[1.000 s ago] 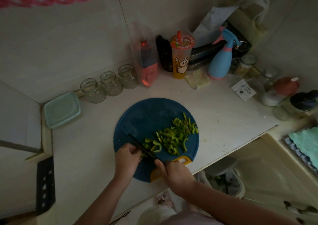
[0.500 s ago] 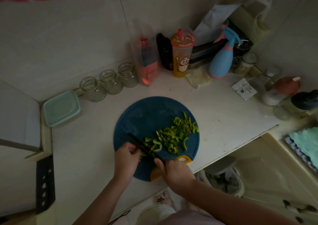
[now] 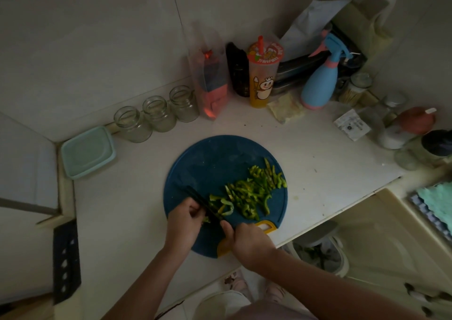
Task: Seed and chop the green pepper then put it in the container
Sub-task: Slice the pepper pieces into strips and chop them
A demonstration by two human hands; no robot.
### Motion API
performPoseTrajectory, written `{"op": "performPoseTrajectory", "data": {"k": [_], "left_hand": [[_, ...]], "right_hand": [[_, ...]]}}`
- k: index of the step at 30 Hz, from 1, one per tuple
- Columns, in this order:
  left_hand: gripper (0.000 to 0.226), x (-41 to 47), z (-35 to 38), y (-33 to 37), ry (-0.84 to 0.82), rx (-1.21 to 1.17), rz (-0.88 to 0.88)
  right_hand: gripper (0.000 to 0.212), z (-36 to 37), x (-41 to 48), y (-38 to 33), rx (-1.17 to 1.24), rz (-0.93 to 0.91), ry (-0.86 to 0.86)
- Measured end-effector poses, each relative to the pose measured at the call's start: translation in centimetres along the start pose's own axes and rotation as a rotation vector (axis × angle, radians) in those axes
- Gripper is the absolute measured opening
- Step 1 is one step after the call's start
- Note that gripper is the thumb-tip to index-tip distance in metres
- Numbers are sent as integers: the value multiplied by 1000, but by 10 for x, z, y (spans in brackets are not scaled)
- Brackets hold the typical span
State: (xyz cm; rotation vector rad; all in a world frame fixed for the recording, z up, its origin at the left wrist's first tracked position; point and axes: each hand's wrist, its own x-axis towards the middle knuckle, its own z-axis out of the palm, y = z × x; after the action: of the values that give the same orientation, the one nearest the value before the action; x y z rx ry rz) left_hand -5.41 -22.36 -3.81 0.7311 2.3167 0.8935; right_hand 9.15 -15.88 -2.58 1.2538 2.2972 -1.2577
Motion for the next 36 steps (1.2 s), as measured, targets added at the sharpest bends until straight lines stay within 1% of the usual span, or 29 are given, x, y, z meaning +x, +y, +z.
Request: {"op": "performPoseTrajectory", "data": {"k": [3,7,11,13,15,19,21,26,29,33,36], "left_hand": [[25,-1,0,-1,-20,40,50],[17,-6,-1,-3,-54,102,101],[8,-10,-3,-5,-137,127,136],[9,-11,-5,-6,-98,104,122],[10,-10,-7,-7,-27,65,91],[9,-13,-5,-9,15,-4,37],[7,-15,-2,-9,43,-21,25],[11,-16,3,-8,91,-18,17],[13,-17,5,-5,87,-14,0],[14,-17,7,-4,90,-19,-10],[16,-18,7,-4,86,-17,-26]], "right_hand": [[55,3,14,-12,3,15,-30],[65,1,25,-34,36,92,19],[63,-4,29,-36,116,89,59],[55,-6,27,-28,207,77,53],[48,-8,20,-16,242,78,58],[59,-13,6,1,235,86,51],[58,-14,-2,4,237,44,32],[46,-6,-22,-1,192,-91,-25],[52,-1,-24,0,233,-51,-5],[57,4,-23,6,205,-27,-10],[70,8,-22,9,142,-40,-2]]}}
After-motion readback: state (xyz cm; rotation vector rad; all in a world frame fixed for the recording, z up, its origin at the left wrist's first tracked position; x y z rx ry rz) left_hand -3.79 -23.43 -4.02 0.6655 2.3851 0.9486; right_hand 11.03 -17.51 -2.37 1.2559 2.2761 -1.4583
